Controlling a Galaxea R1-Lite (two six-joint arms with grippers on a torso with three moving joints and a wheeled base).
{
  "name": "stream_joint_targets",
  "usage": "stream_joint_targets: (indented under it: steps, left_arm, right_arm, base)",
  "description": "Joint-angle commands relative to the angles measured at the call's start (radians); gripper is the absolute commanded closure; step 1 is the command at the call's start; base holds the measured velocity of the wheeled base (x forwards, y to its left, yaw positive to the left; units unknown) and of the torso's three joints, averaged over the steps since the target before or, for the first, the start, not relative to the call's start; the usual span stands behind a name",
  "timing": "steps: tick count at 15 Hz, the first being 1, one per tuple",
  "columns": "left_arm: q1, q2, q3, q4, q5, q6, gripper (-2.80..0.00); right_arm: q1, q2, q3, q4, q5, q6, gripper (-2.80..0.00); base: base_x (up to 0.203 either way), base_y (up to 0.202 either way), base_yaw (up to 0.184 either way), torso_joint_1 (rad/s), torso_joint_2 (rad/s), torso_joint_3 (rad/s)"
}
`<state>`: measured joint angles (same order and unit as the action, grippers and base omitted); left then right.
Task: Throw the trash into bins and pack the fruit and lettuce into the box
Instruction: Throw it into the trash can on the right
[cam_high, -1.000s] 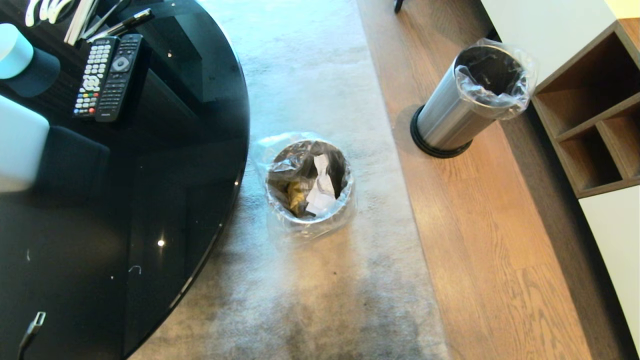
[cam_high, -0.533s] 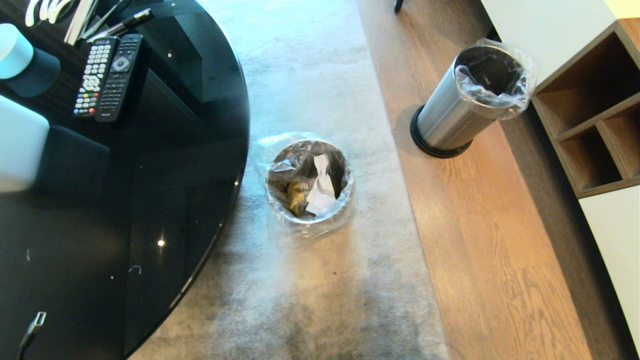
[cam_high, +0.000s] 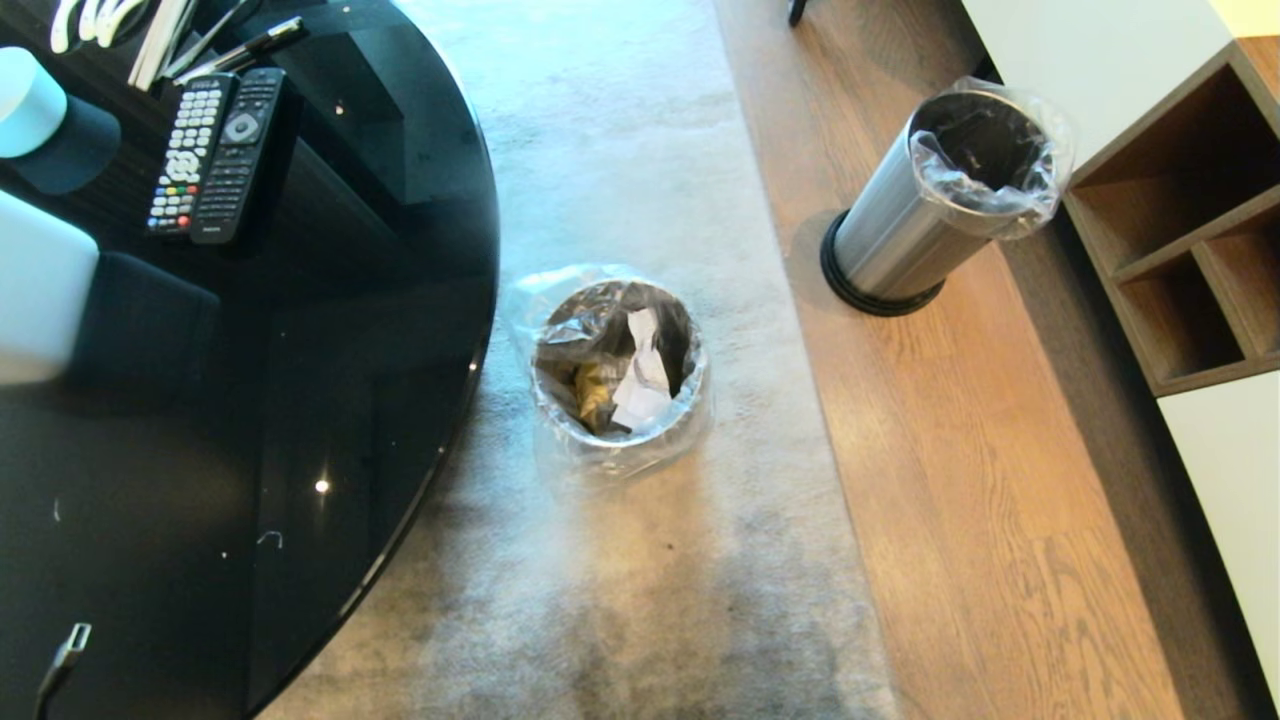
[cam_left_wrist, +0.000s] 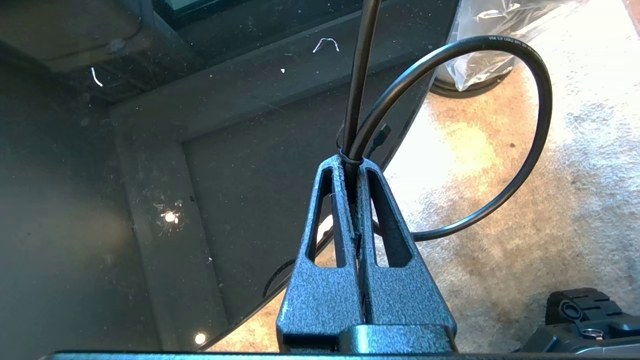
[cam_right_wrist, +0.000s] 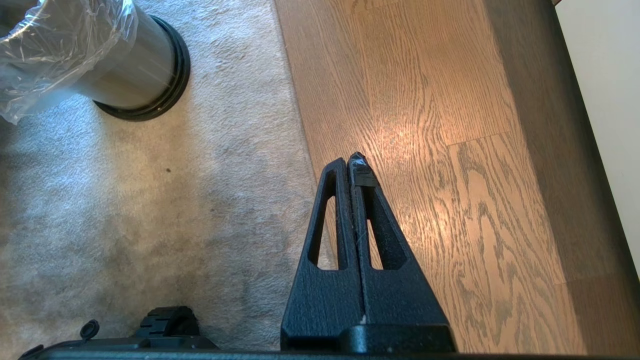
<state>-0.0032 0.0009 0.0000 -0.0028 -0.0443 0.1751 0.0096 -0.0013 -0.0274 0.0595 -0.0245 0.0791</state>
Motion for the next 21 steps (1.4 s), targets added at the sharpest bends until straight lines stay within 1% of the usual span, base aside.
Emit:
stream_joint_targets:
  steps: [1, 7, 8, 21]
  left_arm:
    - [0.0, -0.001, 0.0, 0.0, 0.0, 0.001, 0.0]
    - [0.0, 0.001, 0.0, 0.0, 0.0, 0.001, 0.0]
    - [0.0, 0.0, 0.0, 0.0, 0.0, 0.001, 0.0]
    - [0.0, 0.001, 0.0, 0.001, 0.0, 0.003, 0.0]
  right_arm:
    - [0.001, 0.001, 0.0, 0.0, 0.0, 0.001, 0.0]
    - [0.0, 0.001, 0.0, 0.0, 0.0, 0.001, 0.0]
    - [0.001, 0.001, 0.0, 0.0, 0.0, 0.001, 0.0]
    - [0.001, 0.001, 0.0, 0.0, 0.0, 0.001, 0.0]
  base:
    - [0.0, 0.0, 0.0, 0.0, 0.0, 0.0]
    - [0.0, 0.0, 0.0, 0.0, 0.0, 0.0]
    - [-0.001, -0.1, 0.005, -0.002, 0.0, -0.002]
    - [0.0, -0.185, 0.0, 0.003, 0.0, 0.003]
